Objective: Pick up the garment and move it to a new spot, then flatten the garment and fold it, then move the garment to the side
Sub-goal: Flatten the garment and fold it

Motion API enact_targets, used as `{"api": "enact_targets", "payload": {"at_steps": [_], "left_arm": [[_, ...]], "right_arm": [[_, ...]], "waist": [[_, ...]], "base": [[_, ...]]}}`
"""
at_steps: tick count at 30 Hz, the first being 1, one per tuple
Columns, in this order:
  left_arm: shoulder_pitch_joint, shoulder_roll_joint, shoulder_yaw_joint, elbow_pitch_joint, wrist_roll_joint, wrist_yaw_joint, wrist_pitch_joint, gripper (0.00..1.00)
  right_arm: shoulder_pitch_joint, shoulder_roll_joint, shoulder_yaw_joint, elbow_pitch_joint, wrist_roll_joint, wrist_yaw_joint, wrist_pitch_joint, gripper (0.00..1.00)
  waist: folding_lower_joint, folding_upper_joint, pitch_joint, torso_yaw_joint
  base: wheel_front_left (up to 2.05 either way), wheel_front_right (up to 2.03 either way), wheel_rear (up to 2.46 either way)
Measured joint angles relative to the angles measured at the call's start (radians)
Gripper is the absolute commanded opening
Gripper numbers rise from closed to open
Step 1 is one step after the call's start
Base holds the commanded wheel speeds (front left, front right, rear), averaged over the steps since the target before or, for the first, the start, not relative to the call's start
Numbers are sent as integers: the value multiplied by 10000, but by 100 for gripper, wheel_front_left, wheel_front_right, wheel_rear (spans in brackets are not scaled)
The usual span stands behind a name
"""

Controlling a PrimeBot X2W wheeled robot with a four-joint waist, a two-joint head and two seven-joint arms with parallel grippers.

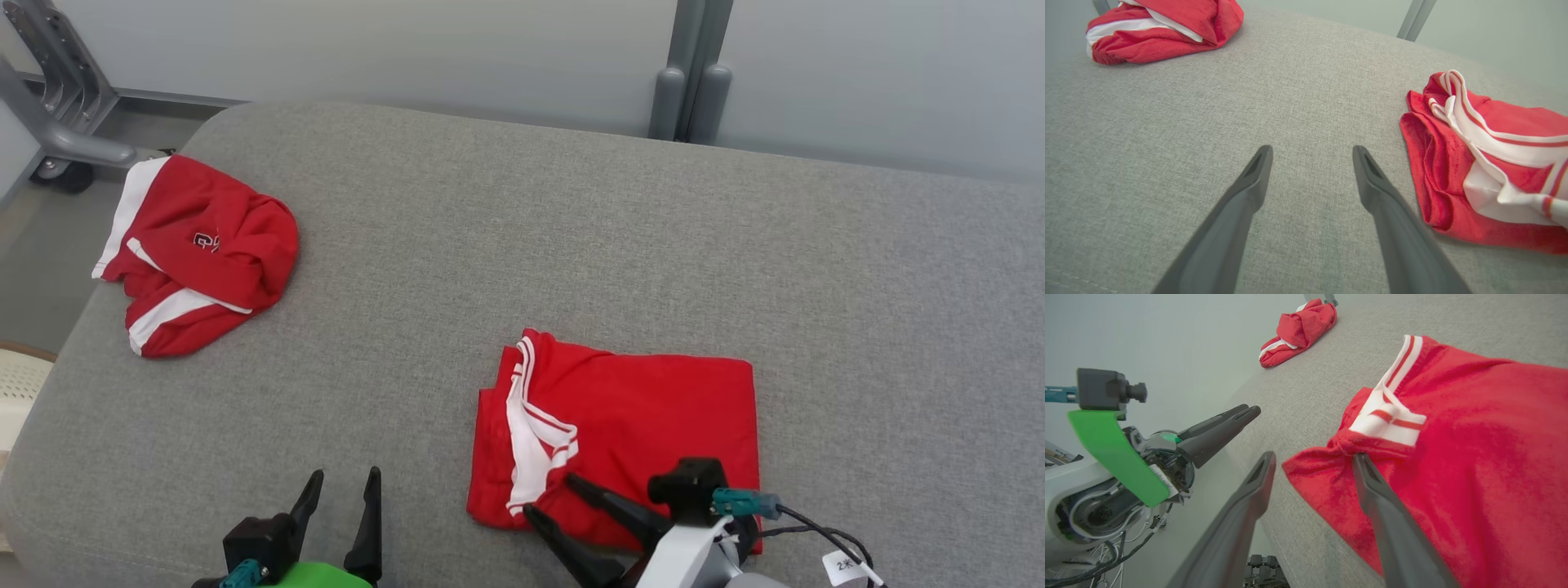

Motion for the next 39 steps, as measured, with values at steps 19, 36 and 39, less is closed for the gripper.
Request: {"api": "enact_targets", "payload": {"at_steps": [19, 36, 39], "left_arm": [[314, -6, 692, -625, 477, 253, 0, 100], [831, -4, 1313, -1129, 1239, 443, 0, 100], [959, -6, 1436, -1227, 1313, 443, 0, 100]], "right_arm": [[1573, 573, -6683, 44, -3751, -4, -892, 100], [3139, 1728, -8544, -1131, -5883, -2, -892, 100], [3215, 1755, -8587, -1139, -5944, -2, -892, 100]], "waist": [[0, 0, -401, -1474], [0, 0, -994, -2237], [0, 0, -1096, -2245]], "base": [[0, 0, 0], [0, 0, 0], [0, 0, 0]]}}
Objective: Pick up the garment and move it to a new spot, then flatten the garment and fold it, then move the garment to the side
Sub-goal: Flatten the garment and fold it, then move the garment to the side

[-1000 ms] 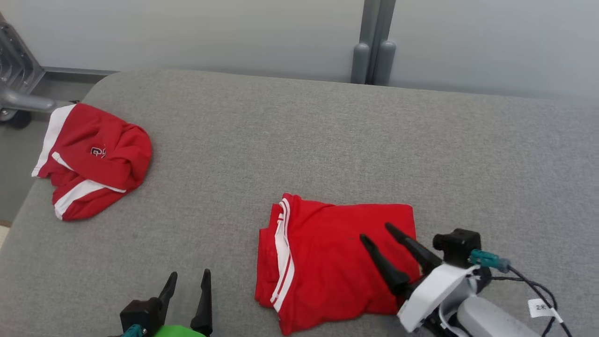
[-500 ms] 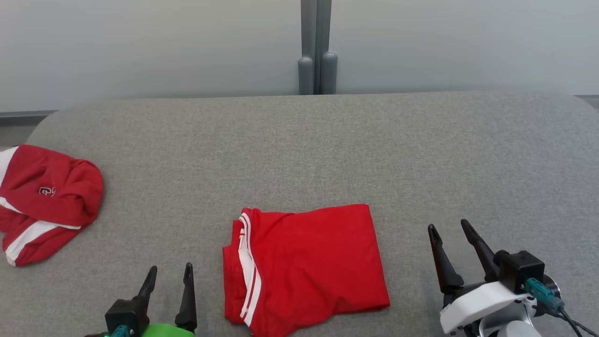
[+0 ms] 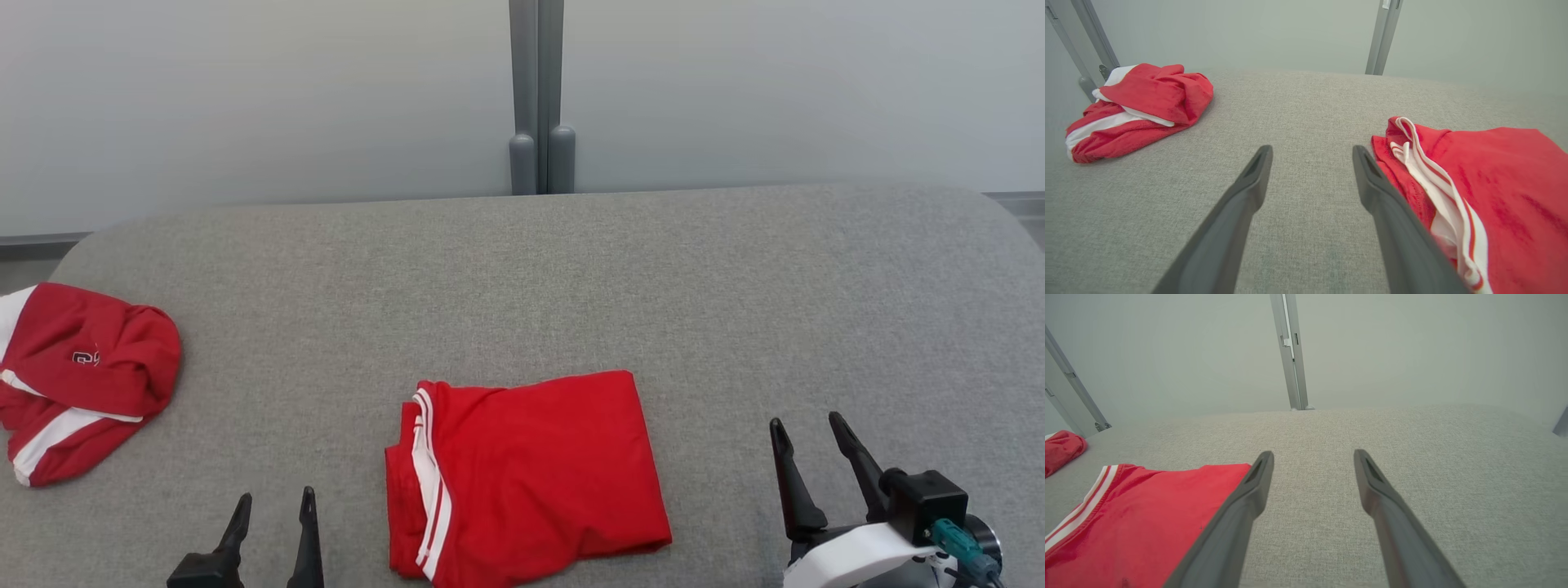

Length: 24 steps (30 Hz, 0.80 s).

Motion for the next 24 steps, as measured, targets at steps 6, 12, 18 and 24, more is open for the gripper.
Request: {"api": "enact_targets", "payload": {"at_steps": [6, 12, 18, 24], "left_arm": [[238, 4, 188, -102, 61, 0, 0, 100], [246, 2, 198, -148, 105, -38, 0, 100], [247, 2, 153, -127, 142, -86, 0, 100], [247, 2, 79, -119, 268, -150, 0, 100]], "right_arm": [[189, 36, -59, 58, -119, 0, 0, 100], [180, 46, -59, 82, -117, 0, 2, 100], [187, 54, -6, 109, -113, 0, 2, 100], [228, 54, 35, 138, 6, 0, 2, 100]], "waist": [[0, 0, -201, 23], [0, 0, -147, 38], [0, 0, -102, 36], [-1, 0, -78, 89]], "base": [[0, 0, 0], [0, 0, 0], [0, 0, 0], [0, 0, 0]]}}
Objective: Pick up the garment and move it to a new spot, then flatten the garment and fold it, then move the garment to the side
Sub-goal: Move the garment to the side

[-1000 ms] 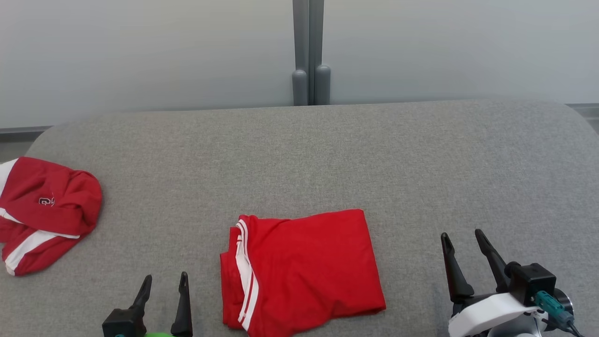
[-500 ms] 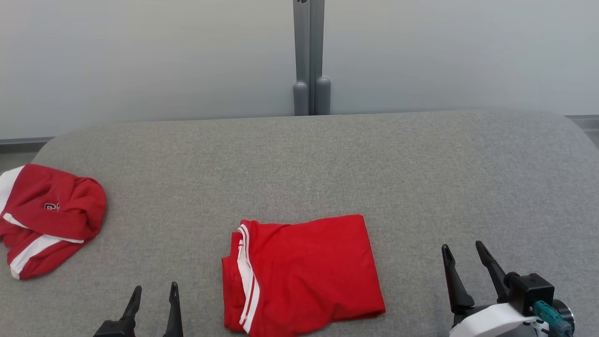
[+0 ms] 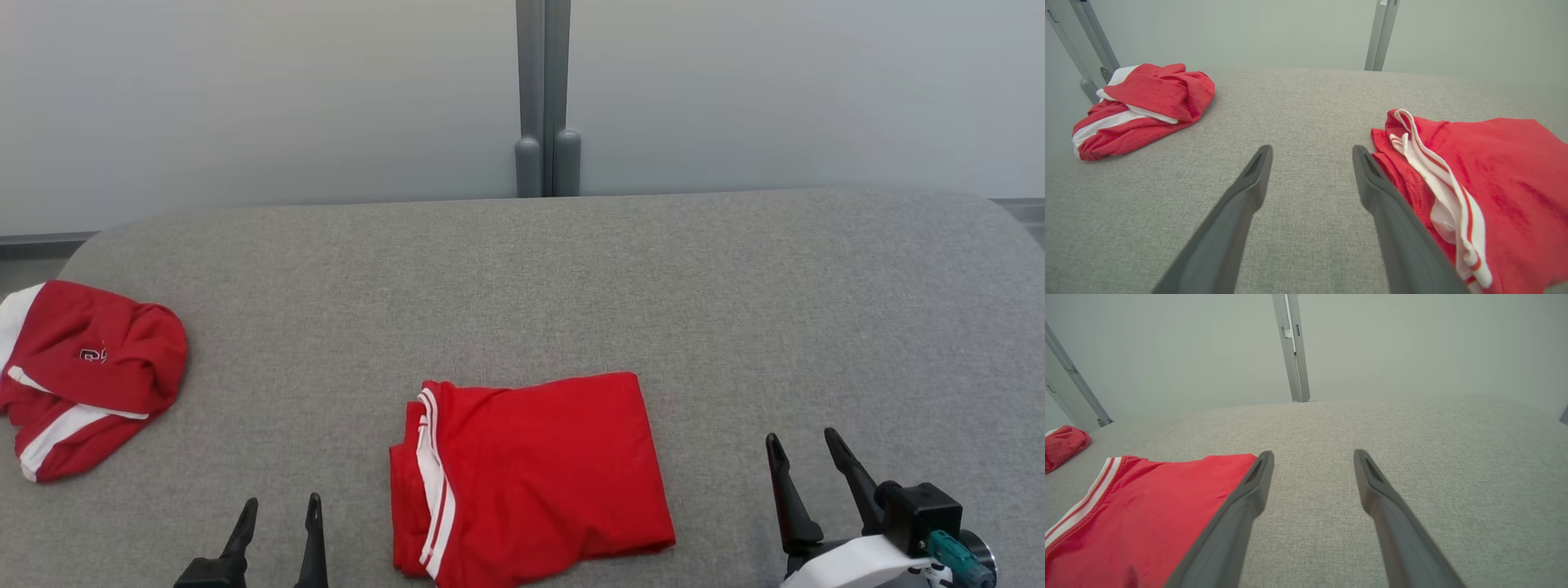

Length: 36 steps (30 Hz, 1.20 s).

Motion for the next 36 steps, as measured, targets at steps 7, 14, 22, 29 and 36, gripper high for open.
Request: {"api": "enact_targets", "payload": {"at_steps": [7, 14, 22, 29, 36], "left_arm": [[-35, 0, -159, 6, 82, -81, 0, 100], [-202, -4, -955, 2, 186, -244, 0, 100], [-346, 0, -1223, 36, 180, -288, 0, 100], [-464, 6, -1216, 19, 184, -328, 0, 100], [-687, 6, -1273, -25, 88, -332, 0, 100]], "right_arm": [[35, 4, 219, 205, 12, 0, -2, 100], [24, 6, 499, 694, 291, 0, 0, 100], [-891, 19, 752, 1921, 999, 0, -2, 100], [-1549, 15, 468, 3287, 1950, 0, -2, 100], [-2163, 8, 581, 4778, 2180, 8, -132, 46]], "waist": [[0, 0, 70, 161], [0, 0, 239, 798], [0, 0, 665, 2135], [0, 0, 1058, 3073], [0, 0, 1477, 3467]], "base": [[0, 0, 0], [0, 0, 0], [0, 0, 0], [0, 0, 0], [0, 0, 0]]}}
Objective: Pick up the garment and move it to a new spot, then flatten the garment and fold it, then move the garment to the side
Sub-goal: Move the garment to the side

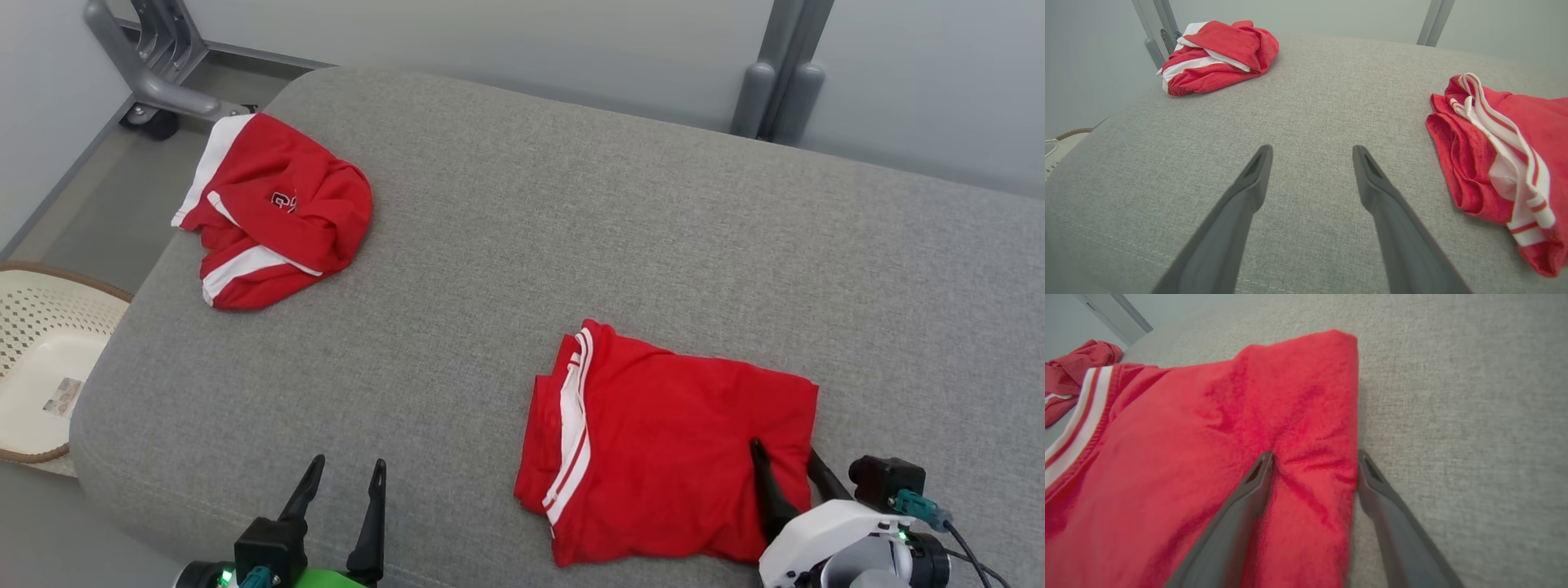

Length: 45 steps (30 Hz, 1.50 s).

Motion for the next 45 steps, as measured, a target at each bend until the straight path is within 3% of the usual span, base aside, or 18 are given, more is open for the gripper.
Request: {"api": "enact_targets", "payload": {"at_steps": [1, 2, 9, 16, 39, 45], "left_arm": [[-2, 0, -10, 0, -6, 2, 0, 100], [-4, 2, -10, 0, -25, 2, 0, 100], [-1, 0, 4, -54, -77, 15, 0, 100], [0, -2, -151, -219, -109, 13, 0, 100], [-619, -10, -1197, -725, 13, -44, 0, 100], [-1047, 19, -1691, -780, 90, -56, 0, 100]], "right_arm": [[-78, -17, 40, 88, -10, 0, -4, 9], [-158, -25, 84, 150, 2, 0, -2, 0], [-200, 52, -107, -343, -326, 2, 104, 0], [-6, 31, -546, -844, -752, -4, 119, 0], [126, 2, 190, -1331, -500, -4, 117, 0], [-233, -4, 817, -1375, -479, -6, 117, 0]], "waist": [[0, 0, 25, 5], [0, 0, 30, -9], [0, 0, -90, -411], [0, 0, -259, -1396], [0, 0, -265, -6618], [0, 0, 1, -7605]], "base": [[0, 0, 0], [0, 0, 0], [0, 0, 0], [0, 0, 0], [0, 0, 0], [0, 0, 0]]}}
